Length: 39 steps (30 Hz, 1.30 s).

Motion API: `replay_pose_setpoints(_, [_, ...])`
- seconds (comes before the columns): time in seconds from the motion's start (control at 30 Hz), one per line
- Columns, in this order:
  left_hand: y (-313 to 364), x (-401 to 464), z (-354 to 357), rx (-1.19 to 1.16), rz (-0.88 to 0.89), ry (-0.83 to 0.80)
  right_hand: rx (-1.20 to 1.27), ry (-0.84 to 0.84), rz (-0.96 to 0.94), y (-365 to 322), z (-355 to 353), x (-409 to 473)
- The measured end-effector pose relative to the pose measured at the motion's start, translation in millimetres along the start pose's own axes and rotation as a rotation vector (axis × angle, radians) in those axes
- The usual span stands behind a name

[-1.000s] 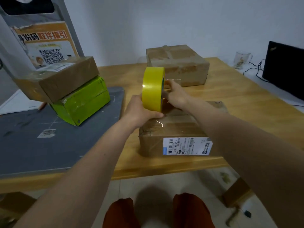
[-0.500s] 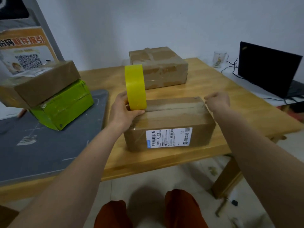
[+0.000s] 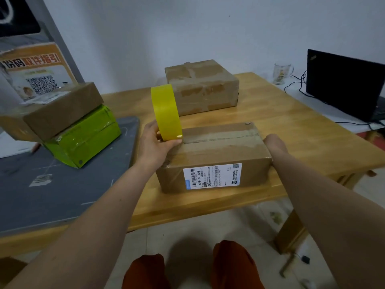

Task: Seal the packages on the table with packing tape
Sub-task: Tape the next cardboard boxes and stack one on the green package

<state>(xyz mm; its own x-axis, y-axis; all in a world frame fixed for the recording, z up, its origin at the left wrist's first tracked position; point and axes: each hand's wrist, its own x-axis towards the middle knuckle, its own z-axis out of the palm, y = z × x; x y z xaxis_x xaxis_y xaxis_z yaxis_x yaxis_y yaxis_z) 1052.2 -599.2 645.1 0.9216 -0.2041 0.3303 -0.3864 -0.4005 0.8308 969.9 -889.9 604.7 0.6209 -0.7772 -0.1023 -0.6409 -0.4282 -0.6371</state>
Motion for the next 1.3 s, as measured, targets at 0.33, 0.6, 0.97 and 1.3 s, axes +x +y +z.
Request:
replay_pose_setpoints(0.33, [9,5,-12,-0.27,-0.158,-0.116,0.325,0.224,-0.217,-34,-34,-22])
replay_pose_setpoints(0.6, [12,5,-18,-0.346,-0.148,-0.161,0.261,-0.39,-0.794,-62,-34,-89])
replay_pose_setpoints(0.97, [12,3,-13,-0.367,-0.155,-0.147,-0.103,-0.185,-0.946,-72,-12,-98])
replay_pose_setpoints(1.3, [8,4,-7,-0.432,-0.177,-0.103,-0.189,-0.06,-0.984,-69,-6,-103])
